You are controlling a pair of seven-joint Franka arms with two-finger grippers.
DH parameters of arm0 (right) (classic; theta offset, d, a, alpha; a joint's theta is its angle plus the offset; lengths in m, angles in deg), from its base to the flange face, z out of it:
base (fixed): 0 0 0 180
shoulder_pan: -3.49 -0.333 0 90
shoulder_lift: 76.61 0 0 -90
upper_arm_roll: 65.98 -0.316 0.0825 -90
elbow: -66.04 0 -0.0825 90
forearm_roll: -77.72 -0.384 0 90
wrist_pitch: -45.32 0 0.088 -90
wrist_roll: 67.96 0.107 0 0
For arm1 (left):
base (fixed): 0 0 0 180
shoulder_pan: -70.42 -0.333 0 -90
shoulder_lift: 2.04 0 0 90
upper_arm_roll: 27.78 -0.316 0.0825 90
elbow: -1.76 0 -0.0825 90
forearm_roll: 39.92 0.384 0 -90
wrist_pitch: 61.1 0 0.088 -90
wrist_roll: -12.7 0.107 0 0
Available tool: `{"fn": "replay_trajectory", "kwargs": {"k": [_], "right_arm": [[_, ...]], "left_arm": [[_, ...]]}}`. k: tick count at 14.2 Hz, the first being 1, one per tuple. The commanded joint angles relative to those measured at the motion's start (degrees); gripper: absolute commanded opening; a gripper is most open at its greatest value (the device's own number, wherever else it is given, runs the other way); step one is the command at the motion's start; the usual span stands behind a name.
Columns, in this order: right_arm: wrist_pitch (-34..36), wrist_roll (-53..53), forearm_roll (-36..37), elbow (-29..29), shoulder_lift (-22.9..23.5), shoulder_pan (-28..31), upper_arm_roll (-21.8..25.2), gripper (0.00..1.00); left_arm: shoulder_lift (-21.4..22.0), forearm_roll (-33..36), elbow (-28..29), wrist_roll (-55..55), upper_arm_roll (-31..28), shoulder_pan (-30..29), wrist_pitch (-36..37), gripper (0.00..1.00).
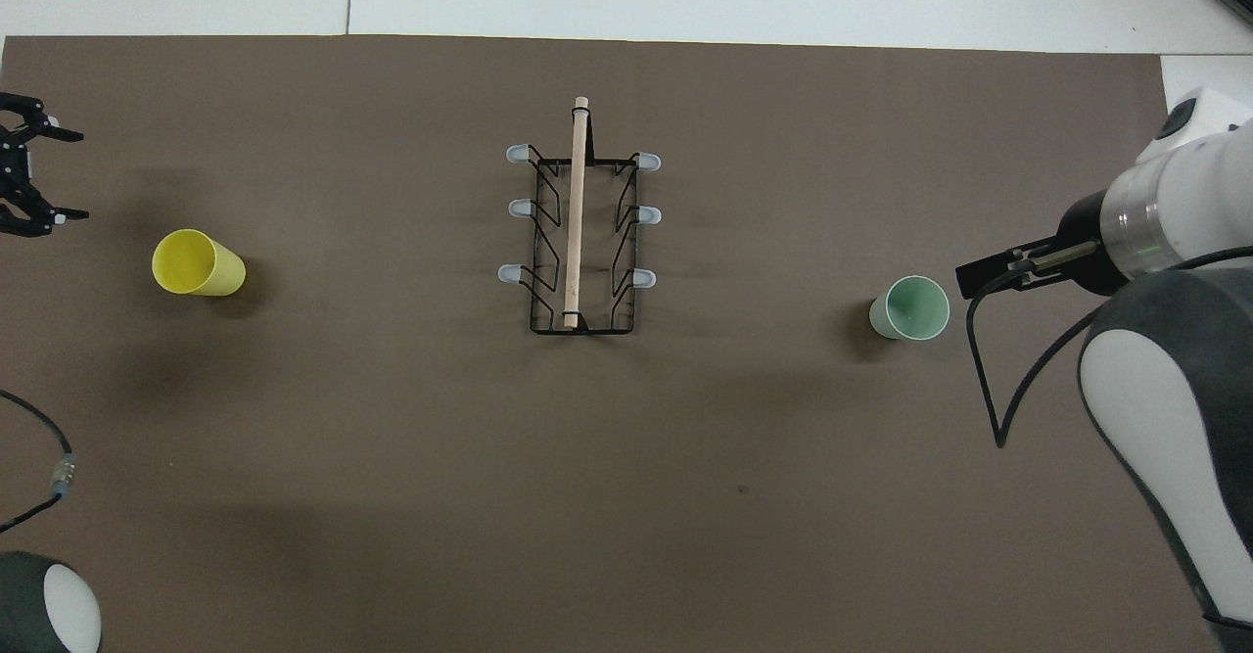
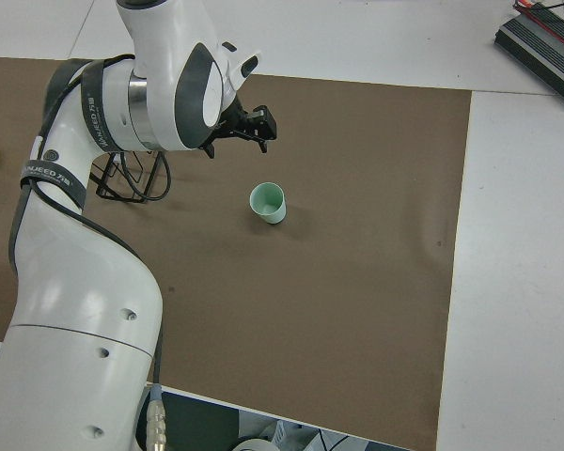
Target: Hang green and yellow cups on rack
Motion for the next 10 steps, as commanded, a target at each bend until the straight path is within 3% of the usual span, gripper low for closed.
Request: {"fn": "replay_trajectory", "kwargs": {"k": [1,6,10], "right_arm": [[0.28,0.74,0.86,-0.76,-0.73,0.08,-0.46,1.00],[-3.06,0.74,0.94,-2.86,-0.73,-1.23,-0.46,1.00],[-5.87,0.74,2.51,-5.76,-0.20,-2.20,-0.46,1.00]], "left_arm": [[2.97,-3.98,7.37,-0.24,-0.85,0.74,-0.17,1.00],[10.71,-10.49,21.70,0.99,-0.94,1.44,3.52,1.00],[16.52,-17.69,34.37,7.92,-0.94,2.59,-0.05,1.00]]}}
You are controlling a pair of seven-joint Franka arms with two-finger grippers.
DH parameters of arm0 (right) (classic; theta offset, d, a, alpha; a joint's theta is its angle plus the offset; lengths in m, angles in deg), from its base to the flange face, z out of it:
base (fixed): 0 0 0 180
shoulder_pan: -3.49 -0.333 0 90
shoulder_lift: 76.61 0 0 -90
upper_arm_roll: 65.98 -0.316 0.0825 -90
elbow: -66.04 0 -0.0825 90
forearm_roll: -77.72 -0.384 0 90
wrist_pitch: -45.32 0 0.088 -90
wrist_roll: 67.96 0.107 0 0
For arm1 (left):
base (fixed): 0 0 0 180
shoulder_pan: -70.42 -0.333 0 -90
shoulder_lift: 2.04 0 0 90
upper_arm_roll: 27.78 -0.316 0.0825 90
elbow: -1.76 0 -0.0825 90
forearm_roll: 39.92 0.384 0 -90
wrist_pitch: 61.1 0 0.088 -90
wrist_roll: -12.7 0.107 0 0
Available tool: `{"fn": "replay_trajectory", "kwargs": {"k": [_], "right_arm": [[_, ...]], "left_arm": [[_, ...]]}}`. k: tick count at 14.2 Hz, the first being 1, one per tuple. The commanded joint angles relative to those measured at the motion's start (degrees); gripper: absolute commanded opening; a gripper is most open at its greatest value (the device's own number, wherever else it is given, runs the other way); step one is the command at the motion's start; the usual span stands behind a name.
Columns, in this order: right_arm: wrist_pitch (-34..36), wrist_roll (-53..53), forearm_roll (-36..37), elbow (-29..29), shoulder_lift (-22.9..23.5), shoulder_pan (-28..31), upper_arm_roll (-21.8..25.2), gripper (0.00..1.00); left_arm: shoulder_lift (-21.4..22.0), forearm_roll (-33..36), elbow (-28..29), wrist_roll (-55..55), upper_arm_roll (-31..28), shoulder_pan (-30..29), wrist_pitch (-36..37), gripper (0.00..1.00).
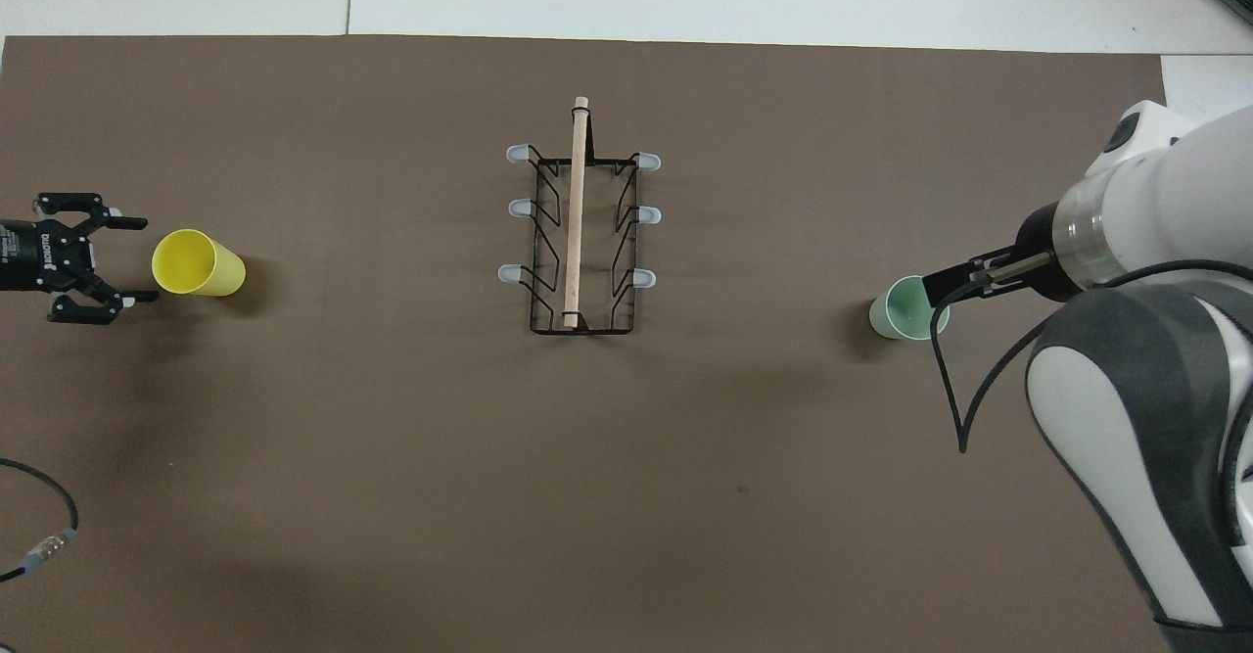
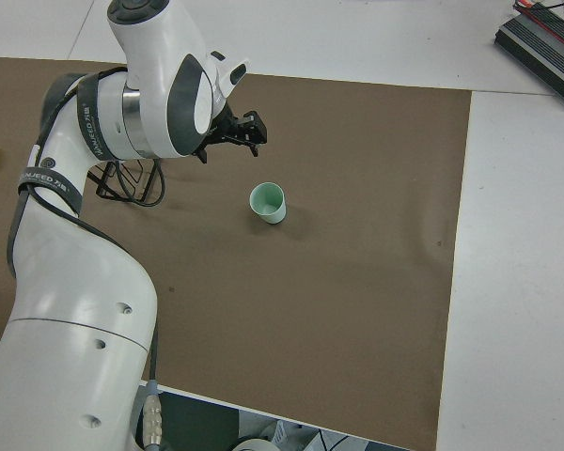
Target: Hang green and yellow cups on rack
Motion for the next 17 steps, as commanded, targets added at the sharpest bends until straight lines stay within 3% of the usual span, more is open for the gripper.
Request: {"fn": "replay_trajectory", "kwargs": {"k": [1,4,8,10,14,16,17], "right_arm": [[-2.77,0.74,3.76,-3.18,0.89,-1.44,-0.25,1.00],[-2.94,0.21,10.26,-2.93,5.28,-3.56,-0.34,1.00],[-1.29,-1.90,17.37,-2.58,6.96,-7.41,-0.25,1.00],[1.26,-9.68,21.26,-1.96,7.05,-9.10,-0.34,1.00],[8.81,-19.62,21.26,-0.90,7.23,-9.01,-0.43,1.00],[8.92,-26.74,24.41,-0.73,8.27,-8.84,-0.43,1.00],[9.27,-28.69,27.83,-0.73,9.32,-9.53,-0.51,1.00]], "left_arm": [[4.84,-4.92,9.34,3.42,-0.56,1.92,-5.44,1.00],[5.37,-11.95,13.29,3.16,-0.38,4.91,-11.69,1.00],[5.37,-14.86,14.10,3.16,-0.30,7.37,-14.43,1.00],[5.20,-14.96,14.10,3.16,-0.38,8.86,-16.00,1.00],[5.29,-14.96,14.10,3.51,-0.12,10.45,-18.55,1.00],[4.94,-14.87,14.01,3.77,-0.12,12.03,-20.22,0.99],[4.85,-14.78,14.01,4.04,-0.12,12.90,-21.54,0.93]]}}
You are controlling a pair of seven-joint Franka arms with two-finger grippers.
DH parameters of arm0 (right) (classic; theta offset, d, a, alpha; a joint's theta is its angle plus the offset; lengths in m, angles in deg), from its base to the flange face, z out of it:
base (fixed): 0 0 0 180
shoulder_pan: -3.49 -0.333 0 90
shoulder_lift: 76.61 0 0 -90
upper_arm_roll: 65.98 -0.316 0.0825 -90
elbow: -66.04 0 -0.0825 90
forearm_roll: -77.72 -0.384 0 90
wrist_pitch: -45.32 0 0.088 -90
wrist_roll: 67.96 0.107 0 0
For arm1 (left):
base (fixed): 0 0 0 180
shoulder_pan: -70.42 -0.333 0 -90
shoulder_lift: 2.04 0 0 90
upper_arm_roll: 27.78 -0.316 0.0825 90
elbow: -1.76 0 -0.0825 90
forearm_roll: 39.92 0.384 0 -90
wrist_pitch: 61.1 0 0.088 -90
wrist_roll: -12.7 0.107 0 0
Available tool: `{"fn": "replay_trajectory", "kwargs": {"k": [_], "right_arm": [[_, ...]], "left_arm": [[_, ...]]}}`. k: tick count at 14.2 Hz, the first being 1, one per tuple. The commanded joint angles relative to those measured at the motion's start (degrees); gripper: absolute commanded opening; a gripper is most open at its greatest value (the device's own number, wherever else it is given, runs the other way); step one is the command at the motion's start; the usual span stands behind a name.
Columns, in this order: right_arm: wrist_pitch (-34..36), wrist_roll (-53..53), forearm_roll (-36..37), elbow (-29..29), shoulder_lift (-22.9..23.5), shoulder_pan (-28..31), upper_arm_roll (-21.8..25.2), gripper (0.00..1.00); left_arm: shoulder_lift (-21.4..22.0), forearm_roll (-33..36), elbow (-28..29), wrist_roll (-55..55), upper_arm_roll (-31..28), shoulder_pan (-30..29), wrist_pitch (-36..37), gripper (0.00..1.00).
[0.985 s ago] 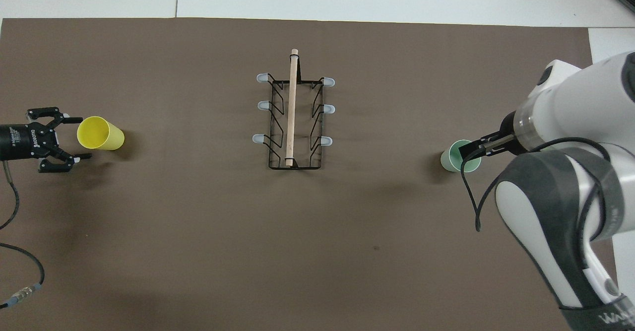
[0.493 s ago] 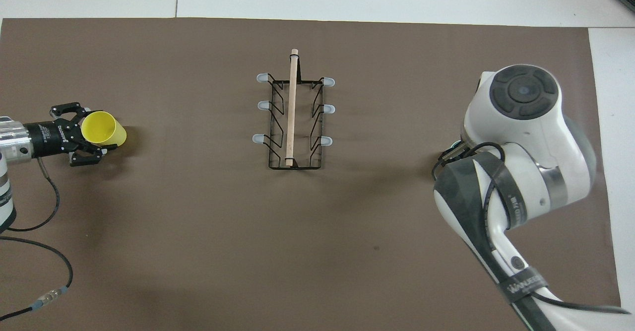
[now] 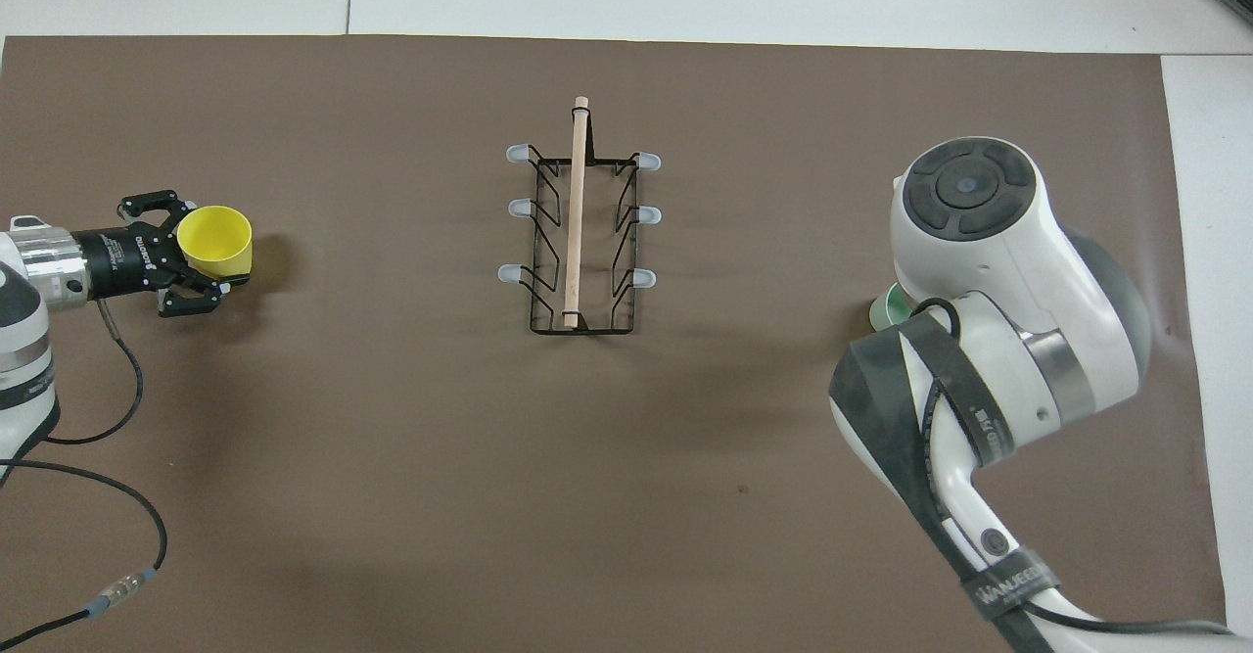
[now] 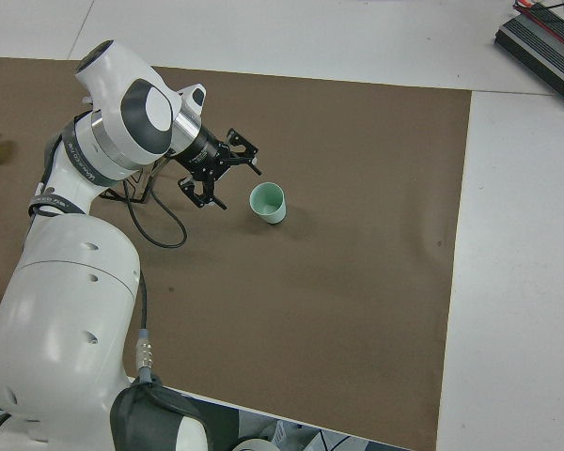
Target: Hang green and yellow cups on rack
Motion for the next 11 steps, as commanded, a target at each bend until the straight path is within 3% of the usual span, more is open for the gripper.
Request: {"fn": "replay_trajectory", "kwargs": {"k": [1,4,5,9,11], "right_arm": [[1.30,-7.62,8.77,0.30,3.10,-2.61,-0.29,1.00],[0.43,-10.71,14.33,0.12,5.74,-3.60,-0.29,1.00],[0.16,-12.11,16.70,0.21,6.62,-3.77,-0.38,1.00],[-0.19,-12.30,24.42,0.91,13.11,-8.33,-0.64,1.00],[-0.54,-12.04,29.10,0.82,15.41,-10.80,-0.64,1.00]], "left_arm": [[1.23,-0.68,2.11,1.53,-0.36,2.79,-4.05,0.58],[2.02,0.20,1.67,1.97,-0.45,5.17,-6.25,0.07],[3.07,3.60,0.89,1.89,-0.28,5.43,-6.78,0.00],[8.95,19.15,-2.46,-0.73,3.05,6.05,-7.58,0.00],[10.98,31.25,-3.86,-5.82,6.21,6.05,-7.58,0.00]]}}
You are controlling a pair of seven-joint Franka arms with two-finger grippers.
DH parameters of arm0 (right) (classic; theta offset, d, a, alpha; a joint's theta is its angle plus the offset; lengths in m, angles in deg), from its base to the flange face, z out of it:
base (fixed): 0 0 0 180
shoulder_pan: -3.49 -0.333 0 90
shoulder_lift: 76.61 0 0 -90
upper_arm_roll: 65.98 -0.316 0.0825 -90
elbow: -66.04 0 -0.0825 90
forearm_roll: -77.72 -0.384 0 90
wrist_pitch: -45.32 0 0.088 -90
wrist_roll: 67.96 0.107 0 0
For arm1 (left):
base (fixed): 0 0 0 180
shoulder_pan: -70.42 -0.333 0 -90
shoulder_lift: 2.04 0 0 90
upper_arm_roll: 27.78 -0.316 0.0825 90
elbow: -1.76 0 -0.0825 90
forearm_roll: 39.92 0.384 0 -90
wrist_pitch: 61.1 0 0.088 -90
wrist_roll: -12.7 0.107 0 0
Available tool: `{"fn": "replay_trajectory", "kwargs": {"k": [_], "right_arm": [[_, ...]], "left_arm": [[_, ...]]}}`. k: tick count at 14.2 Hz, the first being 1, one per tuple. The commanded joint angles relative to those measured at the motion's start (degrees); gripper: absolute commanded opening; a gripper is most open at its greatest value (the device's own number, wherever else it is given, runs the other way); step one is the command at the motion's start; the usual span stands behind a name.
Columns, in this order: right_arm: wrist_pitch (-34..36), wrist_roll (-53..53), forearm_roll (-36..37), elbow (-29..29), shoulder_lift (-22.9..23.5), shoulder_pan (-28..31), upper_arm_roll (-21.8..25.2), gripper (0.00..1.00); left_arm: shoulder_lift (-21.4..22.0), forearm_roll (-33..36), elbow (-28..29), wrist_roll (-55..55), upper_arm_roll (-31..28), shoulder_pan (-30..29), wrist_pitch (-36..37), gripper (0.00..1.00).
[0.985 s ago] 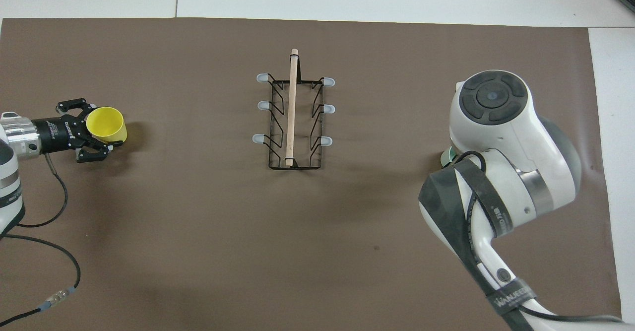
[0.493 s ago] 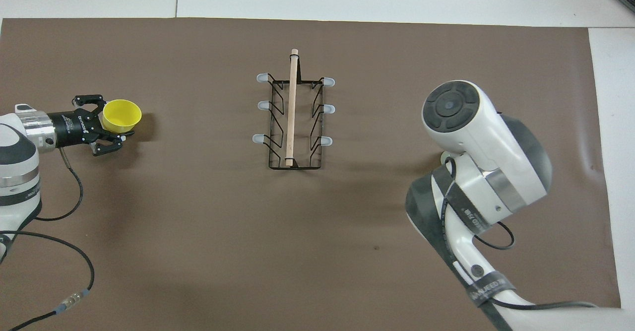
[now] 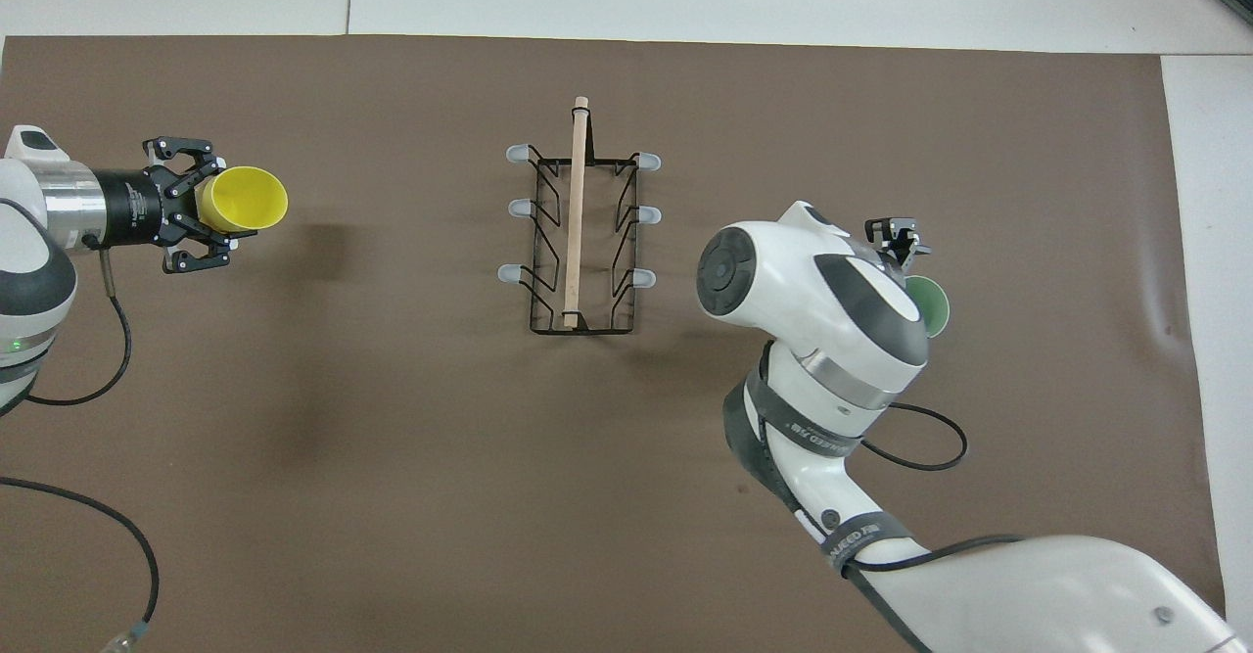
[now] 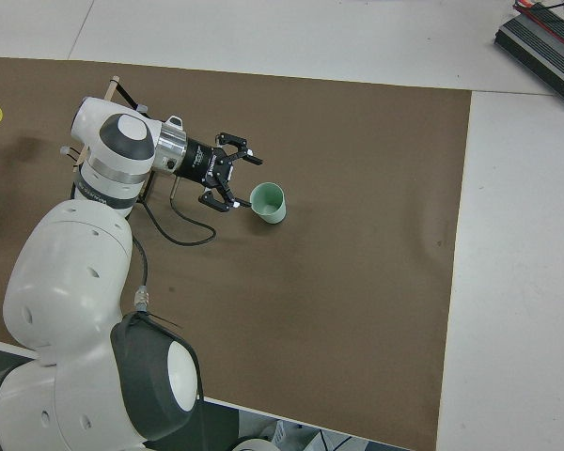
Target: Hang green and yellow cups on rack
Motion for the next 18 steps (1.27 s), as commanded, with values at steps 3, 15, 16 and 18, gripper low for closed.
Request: {"fn": "replay_trajectory", "kwargs": {"k": [3,15,16,18], "right_arm": [[-0.21,-0.39,4.48,1.03,4.23,-2.19,-0.27,1.00],[-10.76,8.49,3.43,-8.10,3.80,-0.08,-0.27,1.00],[-10.76,8.49,3.43,-8.54,3.54,-0.08,-0.27,1.00],[-10.85,8.40,4.30,-9.68,3.28,-0.17,-0.27,1.00]], "left_arm": [[5.62,29.29,-1.21,-13.36,10.00,0.26,-1.16,0.00],[8.53,84.54,0.45,-45.44,36.82,-0.36,-0.47,0.00],[8.88,86.13,1.41,-46.42,38.14,-0.36,-0.63,0.00],[10.37,89.47,4.30,-47.40,40.68,-0.27,-0.46,0.00]]}}
